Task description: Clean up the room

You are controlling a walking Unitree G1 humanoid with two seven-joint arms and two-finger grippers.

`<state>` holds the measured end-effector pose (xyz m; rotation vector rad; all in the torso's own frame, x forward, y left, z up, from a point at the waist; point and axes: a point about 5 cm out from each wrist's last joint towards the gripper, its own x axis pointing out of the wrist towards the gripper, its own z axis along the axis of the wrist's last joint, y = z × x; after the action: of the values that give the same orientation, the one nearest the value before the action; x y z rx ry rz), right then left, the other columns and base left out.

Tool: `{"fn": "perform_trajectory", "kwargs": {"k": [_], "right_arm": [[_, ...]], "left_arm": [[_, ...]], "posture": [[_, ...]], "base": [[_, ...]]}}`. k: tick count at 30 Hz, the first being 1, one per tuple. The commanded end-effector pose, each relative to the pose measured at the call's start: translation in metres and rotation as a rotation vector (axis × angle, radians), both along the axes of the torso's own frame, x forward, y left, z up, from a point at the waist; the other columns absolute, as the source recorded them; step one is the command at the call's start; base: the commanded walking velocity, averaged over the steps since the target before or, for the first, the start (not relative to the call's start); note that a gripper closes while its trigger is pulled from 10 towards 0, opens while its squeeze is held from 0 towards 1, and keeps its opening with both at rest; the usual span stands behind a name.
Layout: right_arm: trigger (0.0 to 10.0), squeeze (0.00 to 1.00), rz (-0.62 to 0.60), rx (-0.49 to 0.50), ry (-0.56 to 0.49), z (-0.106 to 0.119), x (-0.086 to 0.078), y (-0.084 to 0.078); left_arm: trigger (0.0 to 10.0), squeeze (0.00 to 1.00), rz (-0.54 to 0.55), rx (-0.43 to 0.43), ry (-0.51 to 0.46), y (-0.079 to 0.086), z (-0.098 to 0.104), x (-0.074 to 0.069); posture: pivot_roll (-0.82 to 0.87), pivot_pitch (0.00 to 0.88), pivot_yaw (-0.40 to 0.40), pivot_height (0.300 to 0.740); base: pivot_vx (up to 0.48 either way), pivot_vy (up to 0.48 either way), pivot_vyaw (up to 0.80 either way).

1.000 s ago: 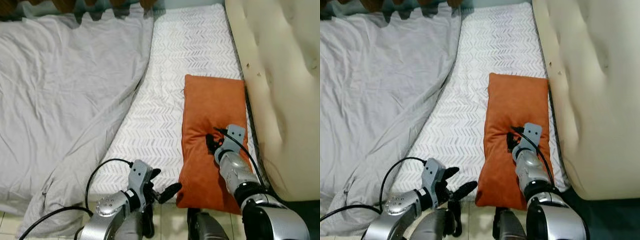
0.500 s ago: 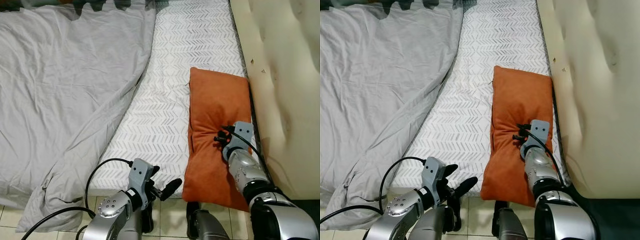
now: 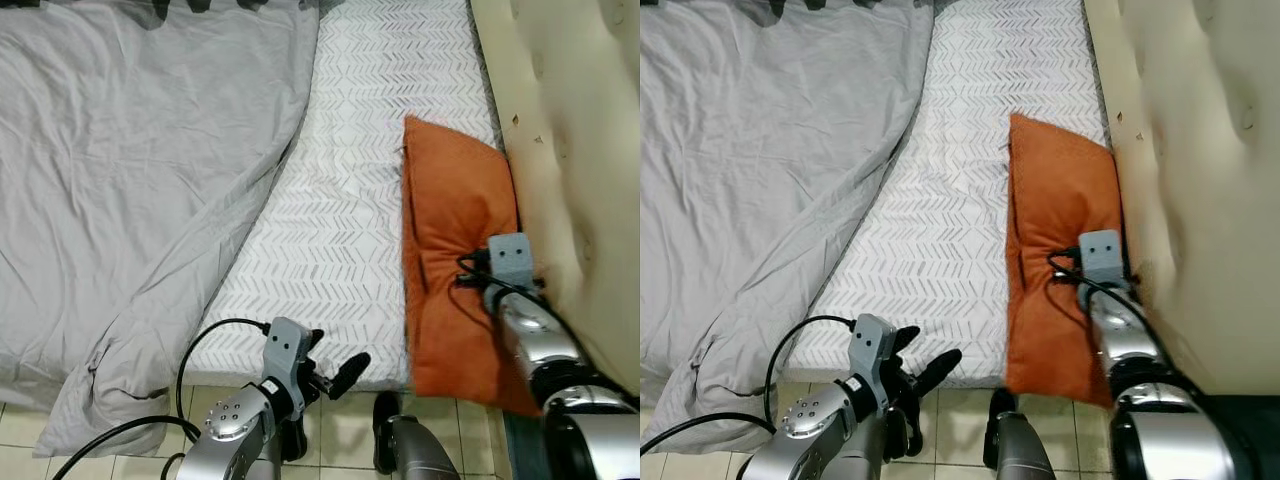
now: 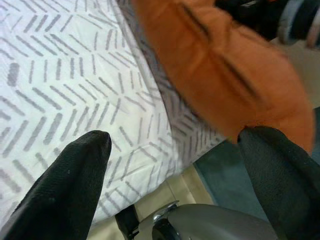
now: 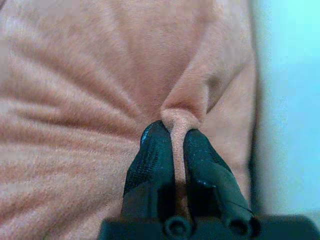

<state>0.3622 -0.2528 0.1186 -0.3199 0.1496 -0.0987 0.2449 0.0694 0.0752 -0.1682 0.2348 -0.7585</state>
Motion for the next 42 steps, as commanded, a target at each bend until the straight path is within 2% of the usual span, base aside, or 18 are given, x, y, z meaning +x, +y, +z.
{"fn": "perform_trajectory", "kwargs": {"k": [1,4,9,11,14,16,23,25,26,27,28,29,31,33,39,40,41,42], "right_arm": [[0.0,0.00,-0.034,-0.093,0.016,0.002,-0.008,-0.023],[0.0,0.00,0.014,-0.241,0.008,0.016,-0.010,-0.037],[0.0,0.00,0.051,-0.354,0.025,0.019,-0.014,-0.046],[0.0,0.00,0.114,-0.512,0.020,0.024,-0.014,-0.045],[0.0,0.00,0.144,-0.615,-0.005,0.031,-0.014,-0.045],[0.0,0.00,0.171,-0.749,-0.032,0.040,-0.013,-0.045],[0.0,0.00,0.186,-0.887,-0.045,0.049,-0.016,-0.054],[0.0,0.00,0.163,-0.828,-0.013,0.039,-0.018,-0.056],[0.0,0.00,0.096,-0.663,0.015,0.032,-0.019,-0.060],[0.0,0.00,0.096,-0.663,0.015,0.032,-0.019,-0.060],[0.0,0.00,-0.009,-0.349,0.060,0.017,-0.022,-0.064],[0.0,0.00,-0.009,-0.349,0.060,0.017,-0.022,-0.064],[0.0,0.00,-0.097,-0.020,0.088,-0.001,-0.023,-0.061],[0.0,0.00,-0.101,-0.007,0.089,-0.002,-0.023,-0.060],[0.0,0.00,-0.076,-0.100,0.126,-0.009,-0.021,-0.049],[1.5,0.00,-0.059,-0.136,0.129,-0.009,-0.020,-0.046],[10.0,0.00,-0.033,-0.152,0.128,-0.009,-0.018,-0.041],[10.0,1.00,-0.027,-0.138,0.108,-0.007,-0.016,-0.038]], "left_arm": [[10.0,0.00,0.009,0.012,0.036,0.001,-0.009,-0.006],[10.0,0.00,0.020,0.009,0.039,0.001,-0.010,-0.007],[10.0,0.00,0.027,0.005,0.042,-0.001,-0.011,-0.008],[10.0,0.00,0.032,0.004,0.044,-0.002,-0.012,-0.009],[10.0,0.00,0.039,0.003,0.044,-0.002,-0.012,-0.009],[10.0,0.00,0.048,0.000,0.043,-0.002,-0.011,-0.009],[10.0,0.00,0.064,-0.002,0.047,0.000,-0.014,-0.012],[10.0,0.00,0.046,0.007,0.053,-0.002,-0.016,-0.014],[10.0,0.00,0.001,0.022,0.054,-0.006,-0.019,-0.017],[10.0,0.00,0.001,0.022,0.054,-0.006,-0.019,-0.017],[10.0,0.00,-0.056,0.056,0.046,-0.011,-0.023,-0.019],[10.0,0.00,-0.056,0.056,0.046,-0.011,-0.023,-0.019],[10.0,0.00,-0.053,0.081,0.023,-0.013,-0.024,-0.010],[10.0,0.00,-0.046,0.082,0.017,-0.013,-0.023,-0.008],[10.0,0.00,-0.017,0.086,0.000,-0.009,-0.019,0.001],[10.0,0.00,-0.020,0.086,0.001,-0.008,-0.019,0.000],[10.0,0.00,-0.022,0.087,0.000,-0.008,-0.020,-0.001],[10.0,0.00,-0.024,0.087,-0.001,-0.008,-0.020,-0.001]], "posture": [[0.01,0.448,0.037,0.740],[0.01,0.437,0.030,0.740],[0.00,0.432,0.025,0.740],[0.00,0.436,0.022,0.740],[-0.01,0.438,0.020,0.740],[-0.01,0.436,0.016,0.740],[0.00,0.434,0.005,0.740],[0.00,0.434,0.004,0.740],[0.00,0.433,0.003,0.740],[0.00,0.433,0.003,0.740],[0.00,0.434,0.003,0.740],[0.00,0.434,0.003,0.740],[0.00,0.434,0.004,0.740],[0.00,0.434,0.004,0.740],[0.00,0.440,0.014,0.740],[0.00,0.440,0.014,0.740],[0.00,0.438,0.015,0.740],[0.00,0.438,0.015,0.740]], "base": [[0.000,0.000,0.00],[0.000,0.000,0.00],[0.000,0.000,0.00],[0.000,0.000,0.00],[0.000,0.000,0.00],[0.000,0.000,0.00],[0.000,0.000,0.00],[0.000,0.000,0.00],[0.000,0.000,0.00],[0.000,0.000,0.00],[0.000,0.000,0.00],[0.000,0.000,0.00],[0.000,0.000,0.00],[0.000,0.000,0.00],[0.000,0.000,0.00],[0.000,0.000,0.00],[0.000,0.000,0.00],[0.000,0.000,0.00]]}}
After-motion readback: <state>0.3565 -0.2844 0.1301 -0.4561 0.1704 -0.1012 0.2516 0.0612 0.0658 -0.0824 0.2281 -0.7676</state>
